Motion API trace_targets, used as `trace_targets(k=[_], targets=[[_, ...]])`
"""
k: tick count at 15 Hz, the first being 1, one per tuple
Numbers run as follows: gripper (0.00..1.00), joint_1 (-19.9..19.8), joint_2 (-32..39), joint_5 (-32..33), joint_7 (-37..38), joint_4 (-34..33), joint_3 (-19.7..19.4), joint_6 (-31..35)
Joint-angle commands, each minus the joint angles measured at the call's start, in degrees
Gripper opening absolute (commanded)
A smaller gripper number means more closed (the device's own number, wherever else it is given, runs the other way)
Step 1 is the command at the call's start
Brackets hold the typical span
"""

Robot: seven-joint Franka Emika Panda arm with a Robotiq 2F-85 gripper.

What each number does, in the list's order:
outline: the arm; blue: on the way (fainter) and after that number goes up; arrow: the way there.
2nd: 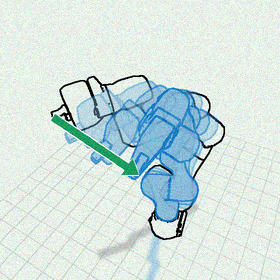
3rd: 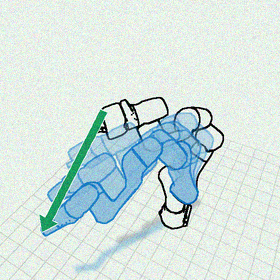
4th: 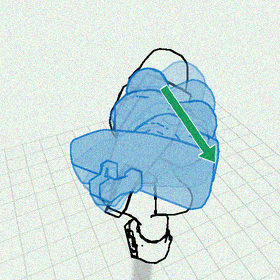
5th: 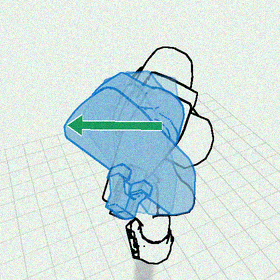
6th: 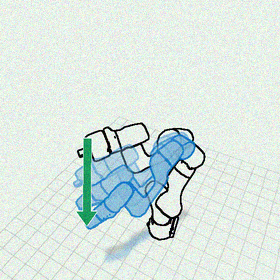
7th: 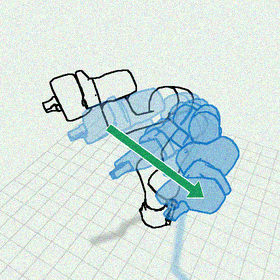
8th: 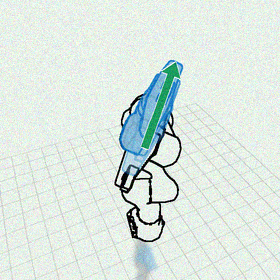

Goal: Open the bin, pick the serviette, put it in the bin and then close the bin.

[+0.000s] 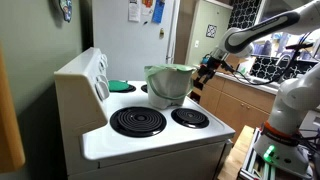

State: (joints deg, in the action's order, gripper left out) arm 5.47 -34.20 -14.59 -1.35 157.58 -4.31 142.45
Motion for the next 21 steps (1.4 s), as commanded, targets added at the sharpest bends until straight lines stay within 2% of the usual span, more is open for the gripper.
trace_targets(k=[1,7,14,15,19,20,21], targets=[[1.0,-0.3,0.0,-0.2,-0.1,0.1,0.3,-0.2],[1.0,-1.1,0.4,0.2,1.7,-0.8,1.2,0.8],[1.0,-7.1,-1.2,7.6,9.5,-8.1,8.0,7.4],[1.0,-4.6,-1.0,5.8,7.2,-7.0,5.9,6.3],[1.0,-6.0,-0.9,7.2,8.5,-8.8,7.1,6.6],[1.0,-5.4,0.2,5.4,9.6,-9.5,6.4,6.5],[1.0,-5.8,1.1,4.3,11.5,-11.0,6.2,3.0]])
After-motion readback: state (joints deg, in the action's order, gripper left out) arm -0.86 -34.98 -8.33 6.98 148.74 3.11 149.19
